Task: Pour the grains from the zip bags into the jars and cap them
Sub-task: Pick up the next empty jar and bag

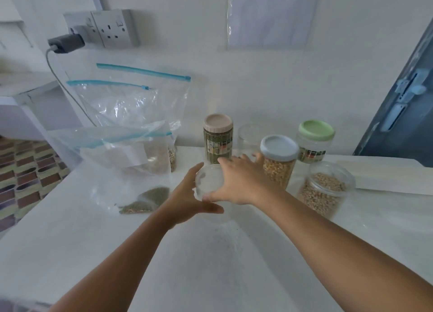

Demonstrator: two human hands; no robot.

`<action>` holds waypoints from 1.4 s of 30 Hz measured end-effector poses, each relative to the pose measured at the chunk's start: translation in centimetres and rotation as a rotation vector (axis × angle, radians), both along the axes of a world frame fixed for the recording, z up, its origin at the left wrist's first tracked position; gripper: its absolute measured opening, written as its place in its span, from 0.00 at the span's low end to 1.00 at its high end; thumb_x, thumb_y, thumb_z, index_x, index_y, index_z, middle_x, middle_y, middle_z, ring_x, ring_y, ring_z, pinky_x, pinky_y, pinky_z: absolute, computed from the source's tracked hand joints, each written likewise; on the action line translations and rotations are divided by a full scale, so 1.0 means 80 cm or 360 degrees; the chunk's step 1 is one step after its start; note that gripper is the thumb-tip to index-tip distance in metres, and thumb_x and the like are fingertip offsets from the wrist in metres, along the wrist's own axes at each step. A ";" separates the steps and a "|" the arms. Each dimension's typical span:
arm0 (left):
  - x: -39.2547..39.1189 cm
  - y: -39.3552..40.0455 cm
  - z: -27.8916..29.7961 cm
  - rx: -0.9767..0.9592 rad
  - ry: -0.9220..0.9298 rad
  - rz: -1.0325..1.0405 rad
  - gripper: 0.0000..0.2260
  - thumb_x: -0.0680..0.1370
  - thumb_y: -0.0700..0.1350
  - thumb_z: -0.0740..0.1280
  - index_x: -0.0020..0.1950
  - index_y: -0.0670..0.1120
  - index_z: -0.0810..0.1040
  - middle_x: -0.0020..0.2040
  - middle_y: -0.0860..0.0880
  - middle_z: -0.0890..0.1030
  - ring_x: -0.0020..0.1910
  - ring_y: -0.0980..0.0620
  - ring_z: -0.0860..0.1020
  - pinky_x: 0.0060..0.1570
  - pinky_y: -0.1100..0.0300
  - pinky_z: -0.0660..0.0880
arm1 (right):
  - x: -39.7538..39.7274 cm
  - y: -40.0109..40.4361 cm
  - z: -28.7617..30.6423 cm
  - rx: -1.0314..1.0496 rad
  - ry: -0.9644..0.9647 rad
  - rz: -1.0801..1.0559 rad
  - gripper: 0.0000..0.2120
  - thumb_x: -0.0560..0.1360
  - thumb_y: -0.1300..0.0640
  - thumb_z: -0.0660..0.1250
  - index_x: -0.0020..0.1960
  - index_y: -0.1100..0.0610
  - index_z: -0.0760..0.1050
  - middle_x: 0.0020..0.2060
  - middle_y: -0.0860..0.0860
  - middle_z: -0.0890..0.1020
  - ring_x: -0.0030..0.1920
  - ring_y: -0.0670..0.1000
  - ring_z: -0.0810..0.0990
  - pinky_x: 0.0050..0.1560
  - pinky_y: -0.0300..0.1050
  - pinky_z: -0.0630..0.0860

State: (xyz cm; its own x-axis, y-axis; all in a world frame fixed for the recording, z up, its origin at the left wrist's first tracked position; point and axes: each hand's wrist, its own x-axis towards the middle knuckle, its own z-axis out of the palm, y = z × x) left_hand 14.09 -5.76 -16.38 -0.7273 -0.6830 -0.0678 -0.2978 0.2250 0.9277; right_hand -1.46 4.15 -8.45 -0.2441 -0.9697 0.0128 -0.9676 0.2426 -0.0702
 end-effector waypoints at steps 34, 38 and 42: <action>-0.012 0.007 -0.020 -0.0372 -0.0051 -0.0130 0.54 0.56 0.66 0.85 0.75 0.64 0.61 0.67 0.60 0.76 0.67 0.59 0.75 0.67 0.51 0.75 | 0.019 0.008 0.012 0.0262 0.0050 -0.0147 0.48 0.65 0.18 0.60 0.71 0.51 0.69 0.67 0.51 0.75 0.68 0.57 0.71 0.71 0.67 0.58; -0.012 0.003 -0.021 -0.0334 -0.0040 -0.0177 0.55 0.54 0.67 0.85 0.76 0.65 0.61 0.68 0.61 0.76 0.68 0.60 0.75 0.68 0.49 0.75 | 0.004 0.004 0.015 0.0328 0.0012 0.0050 0.47 0.65 0.21 0.65 0.75 0.46 0.64 0.68 0.48 0.72 0.69 0.55 0.67 0.68 0.61 0.58; -0.013 0.002 -0.019 -0.0308 -0.0023 -0.0211 0.56 0.54 0.65 0.86 0.76 0.63 0.62 0.68 0.62 0.75 0.68 0.61 0.74 0.68 0.49 0.75 | -0.011 0.009 0.022 0.0534 -0.0174 0.0077 0.55 0.65 0.23 0.68 0.83 0.40 0.48 0.80 0.47 0.59 0.79 0.55 0.54 0.77 0.63 0.50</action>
State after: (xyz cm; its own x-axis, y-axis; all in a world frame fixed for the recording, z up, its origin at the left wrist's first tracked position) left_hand 13.04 -5.59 -17.88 -0.8115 -0.5828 0.0438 -0.2668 0.4361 0.8594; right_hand -2.34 4.83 -6.68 -0.1799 -0.9259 -0.3321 -0.9697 0.2237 -0.0982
